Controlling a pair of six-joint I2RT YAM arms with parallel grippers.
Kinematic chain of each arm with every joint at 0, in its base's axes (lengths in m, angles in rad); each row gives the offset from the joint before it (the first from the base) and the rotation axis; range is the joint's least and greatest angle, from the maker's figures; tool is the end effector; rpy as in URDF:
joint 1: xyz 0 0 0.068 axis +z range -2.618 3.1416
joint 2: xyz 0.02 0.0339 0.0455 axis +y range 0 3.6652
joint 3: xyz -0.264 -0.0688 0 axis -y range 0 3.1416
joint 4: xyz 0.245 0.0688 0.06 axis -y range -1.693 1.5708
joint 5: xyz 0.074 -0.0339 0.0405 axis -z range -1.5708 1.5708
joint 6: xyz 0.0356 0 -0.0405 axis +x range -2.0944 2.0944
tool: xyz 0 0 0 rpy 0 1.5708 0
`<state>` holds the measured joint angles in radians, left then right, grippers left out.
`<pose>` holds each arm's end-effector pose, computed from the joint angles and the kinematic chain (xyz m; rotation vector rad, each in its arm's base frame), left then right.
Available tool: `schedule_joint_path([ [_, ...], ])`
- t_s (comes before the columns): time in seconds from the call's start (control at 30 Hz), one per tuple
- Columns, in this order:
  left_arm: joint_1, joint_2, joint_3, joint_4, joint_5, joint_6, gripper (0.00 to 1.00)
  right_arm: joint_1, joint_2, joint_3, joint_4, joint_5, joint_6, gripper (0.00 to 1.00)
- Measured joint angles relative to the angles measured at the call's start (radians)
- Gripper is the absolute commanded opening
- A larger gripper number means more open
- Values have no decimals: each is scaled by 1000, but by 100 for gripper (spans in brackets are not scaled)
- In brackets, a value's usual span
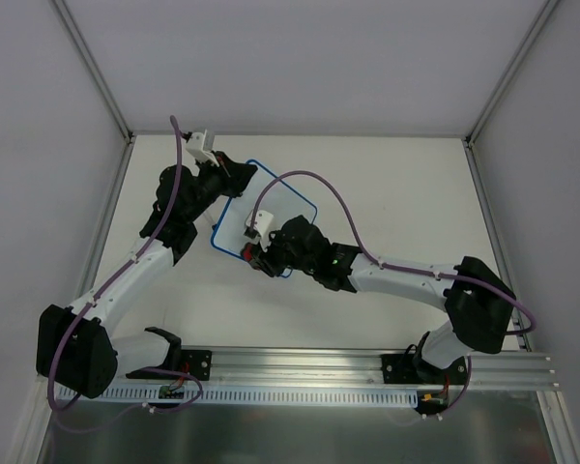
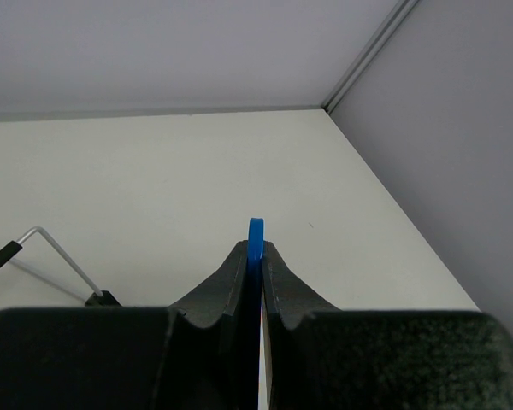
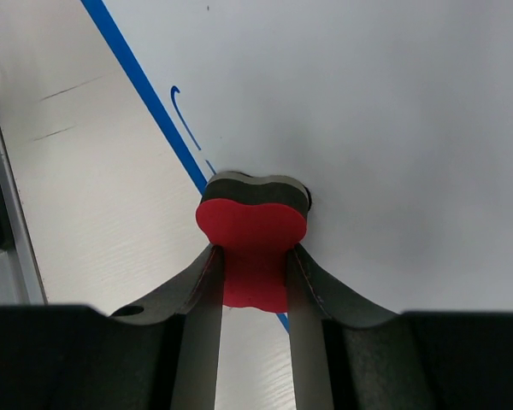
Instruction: Erase the whiteboard
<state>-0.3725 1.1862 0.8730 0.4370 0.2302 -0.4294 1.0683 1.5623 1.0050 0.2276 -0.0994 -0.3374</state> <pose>0.2582 -0.1096 0.3532 0.1526 1.4955 -0.8173 0.1707 0.3180 0.2634 -1.3076 1.4367 0.5861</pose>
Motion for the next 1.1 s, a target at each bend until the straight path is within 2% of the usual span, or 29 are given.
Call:
schedule_joint_path([
  [0.6, -13, 3, 3, -18, 31, -9, 0, 68, 9, 211, -105, 72, -136, 0],
  [1.1, -11, 24, 8, -24, 24, -1, 0, 107, 35, 217, -140, 175, -143, 0],
])
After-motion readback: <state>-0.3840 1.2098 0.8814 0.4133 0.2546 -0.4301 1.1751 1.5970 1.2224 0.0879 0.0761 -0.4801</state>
